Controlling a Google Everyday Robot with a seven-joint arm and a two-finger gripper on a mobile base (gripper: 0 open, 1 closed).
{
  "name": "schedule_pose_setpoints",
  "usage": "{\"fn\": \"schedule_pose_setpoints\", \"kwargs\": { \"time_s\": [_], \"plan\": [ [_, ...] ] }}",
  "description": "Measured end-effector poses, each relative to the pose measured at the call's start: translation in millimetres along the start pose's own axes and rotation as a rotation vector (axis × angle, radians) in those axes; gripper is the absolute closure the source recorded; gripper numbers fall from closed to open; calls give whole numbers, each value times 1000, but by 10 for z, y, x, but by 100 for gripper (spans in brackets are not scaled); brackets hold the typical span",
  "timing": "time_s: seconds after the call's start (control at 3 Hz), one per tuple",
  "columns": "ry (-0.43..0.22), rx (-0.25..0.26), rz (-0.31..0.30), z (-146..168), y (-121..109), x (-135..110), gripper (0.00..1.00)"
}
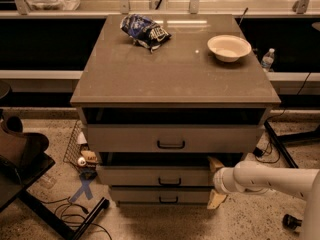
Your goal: Open middle drawer
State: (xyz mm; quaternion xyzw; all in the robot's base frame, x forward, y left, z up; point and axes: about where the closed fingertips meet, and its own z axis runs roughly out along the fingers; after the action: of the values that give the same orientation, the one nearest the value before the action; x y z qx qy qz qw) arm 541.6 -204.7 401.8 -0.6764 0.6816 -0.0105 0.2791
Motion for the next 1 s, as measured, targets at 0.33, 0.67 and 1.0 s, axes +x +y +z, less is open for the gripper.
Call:
{"fn": "schedule_pose_setpoints", "kwargs": {
  "time_s": [0.33,0.67,1.0],
  "plan": [
    [-1,-1,0,4,3,-3,2],
    [-2,-3,-1,14,11,-11,24],
    [51,-50,-6,-50,54,-15,47]
  ]
}}
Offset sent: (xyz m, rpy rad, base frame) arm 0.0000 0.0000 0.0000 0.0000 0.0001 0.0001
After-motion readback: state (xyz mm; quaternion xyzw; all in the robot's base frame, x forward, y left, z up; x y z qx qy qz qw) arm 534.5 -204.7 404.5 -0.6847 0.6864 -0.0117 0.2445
